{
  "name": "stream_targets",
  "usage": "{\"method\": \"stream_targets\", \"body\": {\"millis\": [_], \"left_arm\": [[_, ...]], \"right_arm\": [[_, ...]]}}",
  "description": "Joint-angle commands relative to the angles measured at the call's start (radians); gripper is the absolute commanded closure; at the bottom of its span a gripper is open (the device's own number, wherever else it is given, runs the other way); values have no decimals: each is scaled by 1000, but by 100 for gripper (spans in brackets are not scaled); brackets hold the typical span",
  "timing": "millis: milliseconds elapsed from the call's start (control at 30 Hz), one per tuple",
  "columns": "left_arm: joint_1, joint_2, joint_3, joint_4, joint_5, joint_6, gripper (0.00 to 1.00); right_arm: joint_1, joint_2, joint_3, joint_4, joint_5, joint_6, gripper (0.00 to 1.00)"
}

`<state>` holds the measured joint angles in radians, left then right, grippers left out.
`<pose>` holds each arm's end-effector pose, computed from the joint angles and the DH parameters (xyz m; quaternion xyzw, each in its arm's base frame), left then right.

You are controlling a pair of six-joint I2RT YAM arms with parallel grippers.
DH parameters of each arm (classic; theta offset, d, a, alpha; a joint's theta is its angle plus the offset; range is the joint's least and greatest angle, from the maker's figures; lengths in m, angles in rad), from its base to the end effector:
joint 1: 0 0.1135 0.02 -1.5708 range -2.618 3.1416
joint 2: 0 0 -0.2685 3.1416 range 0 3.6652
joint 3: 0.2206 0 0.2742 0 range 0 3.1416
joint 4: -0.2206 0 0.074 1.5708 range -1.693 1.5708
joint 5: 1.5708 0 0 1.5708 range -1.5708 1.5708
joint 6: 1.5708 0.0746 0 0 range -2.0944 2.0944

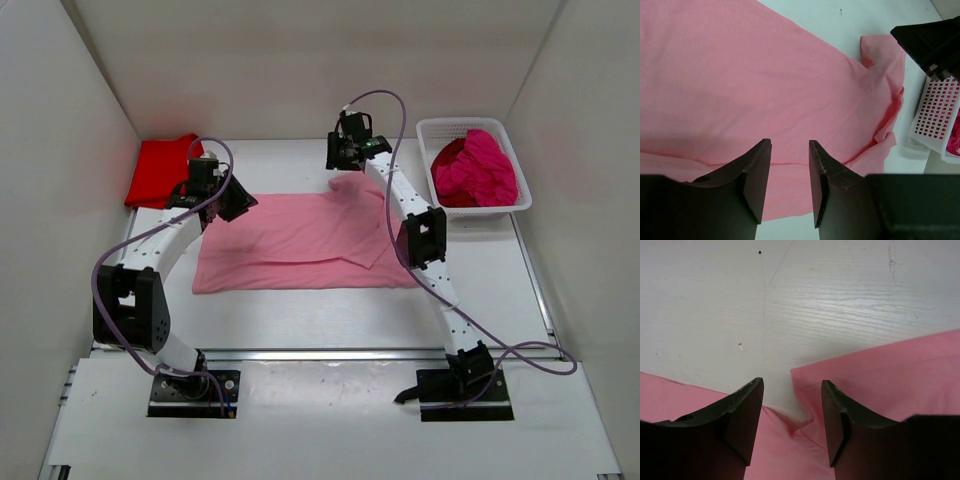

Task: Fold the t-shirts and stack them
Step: Fold the flattened tshirt in 1/3 of the way

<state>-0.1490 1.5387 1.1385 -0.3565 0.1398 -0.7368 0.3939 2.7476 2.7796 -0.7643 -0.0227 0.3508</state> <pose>0.3828 -0.0680 0.2314 -0.2389 0.8848 -0.2272 0.3293 0.5940 0.2487 0.1858 -0.0243 0.9130 0.1577 0.3754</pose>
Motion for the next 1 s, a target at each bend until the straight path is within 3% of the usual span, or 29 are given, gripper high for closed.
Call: {"method": "stream_targets", "body": {"millis": [0,133,267,367,433,533,633,667,733,867,967], "left_arm": [[-9,-8,7,8,1,10,53],[-27,-5,21,4,15,8,53],[-99,6,67,-38,-3,53,56],[-127,-8,41,-33,23,59,67],[-121,-17,12,-26,21,53,78],[-142,3,18,-35,-8,77,81],[-187,67,105,-45,-11,94,78],[-193,83,128,-48,-8,86,76],[-234,167,231,-65,-28,102,73],[-259,265,339,-85,-32,99,70],[-242,262,304,-94,-23,94,69]], "right_arm": [[-7,-69,40,-26,93,-58,52],[-18,-192,35,-79,119,-67,55],[-50,-270,35,-306,147,-29,99],[-79,-386,-105,-395,187,-15,100],[-87,-545,-259,-389,213,-29,100],[-105,-772,-550,-345,216,-39,100],[-96,-1018,-1086,-205,193,-55,97],[-95,-1093,-1164,-122,188,-56,95],[-127,-1157,-1384,-55,86,-50,74],[-147,-1221,-1523,113,-18,-24,56],[-173,-1215,-1606,272,-100,31,53]]}}
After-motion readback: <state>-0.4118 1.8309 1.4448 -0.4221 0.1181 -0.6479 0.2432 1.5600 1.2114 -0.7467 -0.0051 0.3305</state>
